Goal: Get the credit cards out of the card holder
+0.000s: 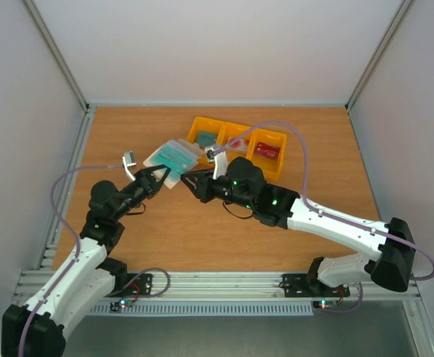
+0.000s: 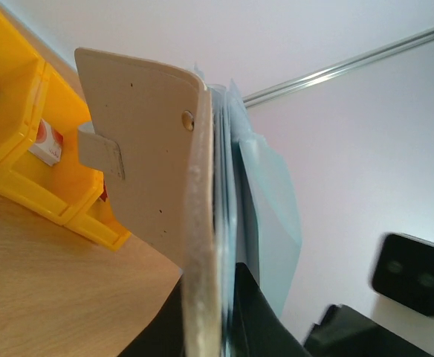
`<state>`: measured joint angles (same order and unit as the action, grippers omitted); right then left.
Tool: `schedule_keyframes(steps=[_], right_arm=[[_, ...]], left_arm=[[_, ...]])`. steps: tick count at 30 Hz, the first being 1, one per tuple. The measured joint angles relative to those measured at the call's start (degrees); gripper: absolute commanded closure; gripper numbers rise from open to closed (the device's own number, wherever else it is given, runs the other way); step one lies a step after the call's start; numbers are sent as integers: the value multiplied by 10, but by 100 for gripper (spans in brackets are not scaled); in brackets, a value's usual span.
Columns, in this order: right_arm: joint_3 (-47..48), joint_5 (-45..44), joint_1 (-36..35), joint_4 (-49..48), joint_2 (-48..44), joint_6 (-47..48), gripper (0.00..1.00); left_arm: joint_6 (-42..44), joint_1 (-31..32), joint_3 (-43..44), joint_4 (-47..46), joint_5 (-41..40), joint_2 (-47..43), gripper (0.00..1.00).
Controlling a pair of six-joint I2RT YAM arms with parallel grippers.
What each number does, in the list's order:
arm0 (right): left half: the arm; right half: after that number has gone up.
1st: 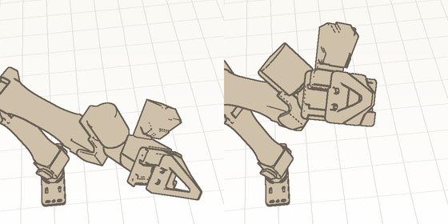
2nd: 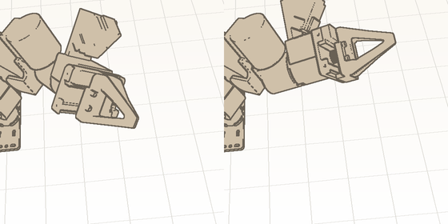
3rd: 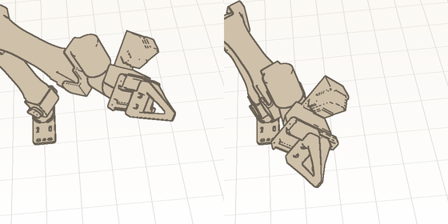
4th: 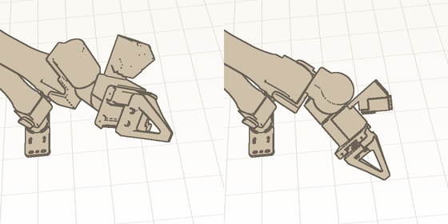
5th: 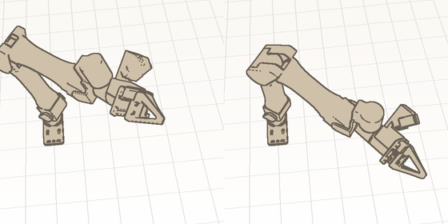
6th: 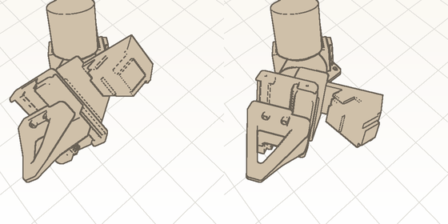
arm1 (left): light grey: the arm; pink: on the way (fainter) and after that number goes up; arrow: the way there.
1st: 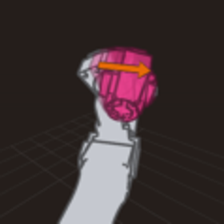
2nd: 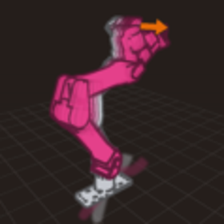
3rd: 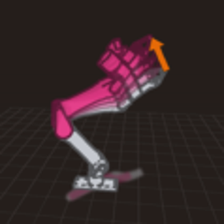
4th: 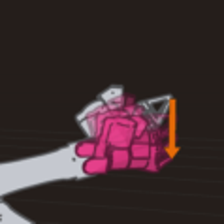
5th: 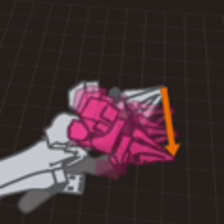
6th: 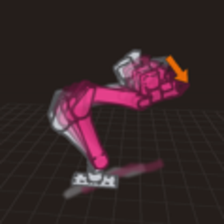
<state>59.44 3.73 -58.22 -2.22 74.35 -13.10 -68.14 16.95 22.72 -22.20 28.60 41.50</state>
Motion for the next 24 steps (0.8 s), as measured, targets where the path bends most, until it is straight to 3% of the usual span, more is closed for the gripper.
schedule_keyframes(steps=[3,8,14,18,24], right_arm=[[39,-49,-39,42,0,113,69],[49,-160,-152,23,-8,468,62],[-28,-197,-158,-80,-11,883,58],[-24,-198,-157,-133,-2,1035,62],[10,-212,-157,-143,27,1135,65]], left_arm=[[-7,0,2,1,-2,0,100],[-15,-1,22,1,-3,-1,100],[-20,-2,40,2,-8,-5,100],[-18,-2,43,3,-9,-8,100],[-14,-2,46,6,-11,-11,100]])
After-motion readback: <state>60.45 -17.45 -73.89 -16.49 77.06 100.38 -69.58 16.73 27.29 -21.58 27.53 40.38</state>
